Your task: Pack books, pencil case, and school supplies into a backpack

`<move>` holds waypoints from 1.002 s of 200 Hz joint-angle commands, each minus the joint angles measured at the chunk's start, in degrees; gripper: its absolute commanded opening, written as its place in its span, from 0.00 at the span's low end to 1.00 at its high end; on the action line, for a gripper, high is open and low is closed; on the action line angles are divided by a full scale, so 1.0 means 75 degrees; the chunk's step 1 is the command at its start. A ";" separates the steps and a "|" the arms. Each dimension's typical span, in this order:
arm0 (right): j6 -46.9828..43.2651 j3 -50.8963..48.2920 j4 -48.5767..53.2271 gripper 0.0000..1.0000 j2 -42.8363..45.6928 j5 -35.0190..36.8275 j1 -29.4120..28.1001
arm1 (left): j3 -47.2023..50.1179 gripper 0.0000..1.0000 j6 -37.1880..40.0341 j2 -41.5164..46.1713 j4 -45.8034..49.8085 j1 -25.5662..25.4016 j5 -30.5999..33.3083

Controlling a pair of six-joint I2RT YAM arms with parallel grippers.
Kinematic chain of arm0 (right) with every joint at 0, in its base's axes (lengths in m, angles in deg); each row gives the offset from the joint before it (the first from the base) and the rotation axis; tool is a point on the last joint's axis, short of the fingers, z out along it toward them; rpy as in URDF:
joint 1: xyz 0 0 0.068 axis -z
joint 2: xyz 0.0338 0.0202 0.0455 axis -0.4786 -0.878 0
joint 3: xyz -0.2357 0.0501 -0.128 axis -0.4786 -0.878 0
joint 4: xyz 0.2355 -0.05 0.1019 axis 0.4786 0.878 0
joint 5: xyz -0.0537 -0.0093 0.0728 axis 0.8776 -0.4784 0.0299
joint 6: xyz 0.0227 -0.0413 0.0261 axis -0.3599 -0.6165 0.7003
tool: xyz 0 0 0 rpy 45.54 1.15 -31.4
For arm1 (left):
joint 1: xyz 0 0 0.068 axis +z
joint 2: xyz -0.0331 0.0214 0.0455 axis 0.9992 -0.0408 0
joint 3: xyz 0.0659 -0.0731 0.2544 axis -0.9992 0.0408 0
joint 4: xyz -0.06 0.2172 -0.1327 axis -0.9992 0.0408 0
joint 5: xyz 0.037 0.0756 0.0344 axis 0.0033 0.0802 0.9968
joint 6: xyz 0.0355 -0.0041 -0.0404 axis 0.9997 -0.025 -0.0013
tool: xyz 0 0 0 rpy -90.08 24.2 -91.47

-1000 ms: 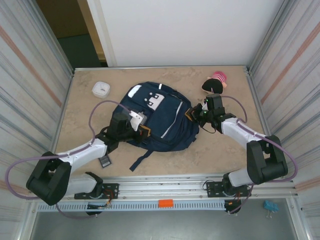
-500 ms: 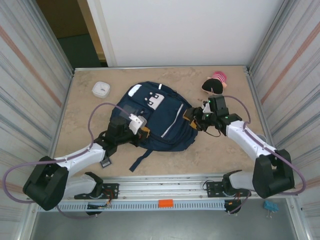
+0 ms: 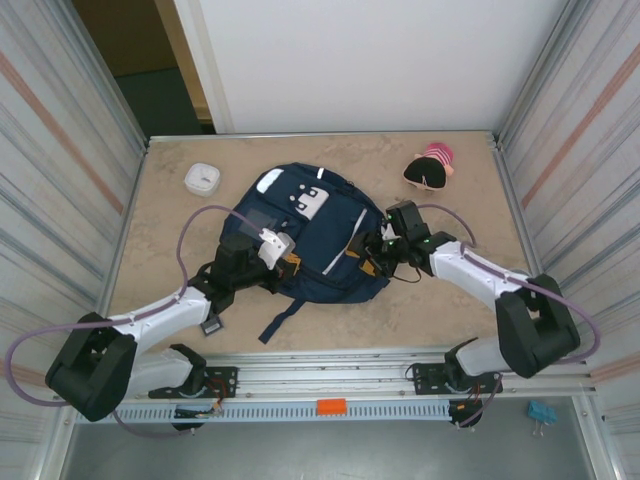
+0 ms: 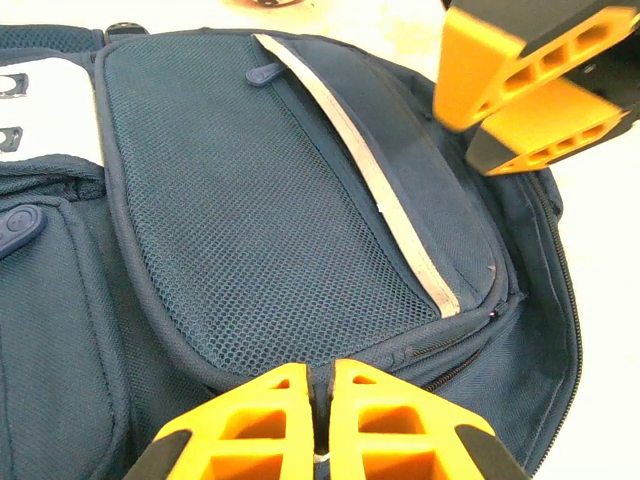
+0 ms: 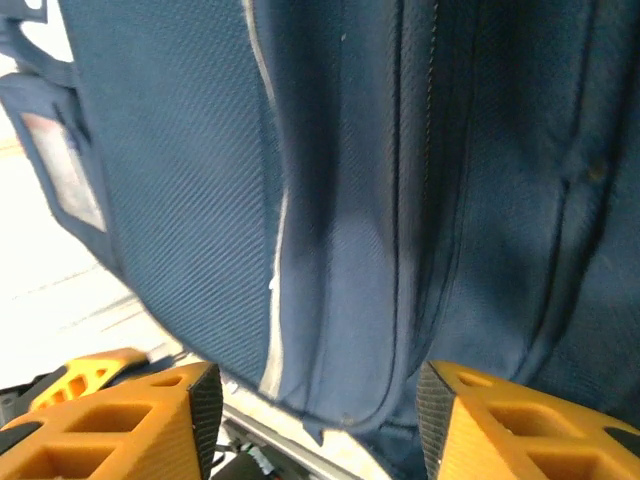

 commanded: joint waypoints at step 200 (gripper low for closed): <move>0.1769 0.1544 -0.3161 0.00 -0.1059 -0.0876 -0.0326 | -0.1657 0.19 0.4261 -0.0588 0.0841 -0.1878 -0.0128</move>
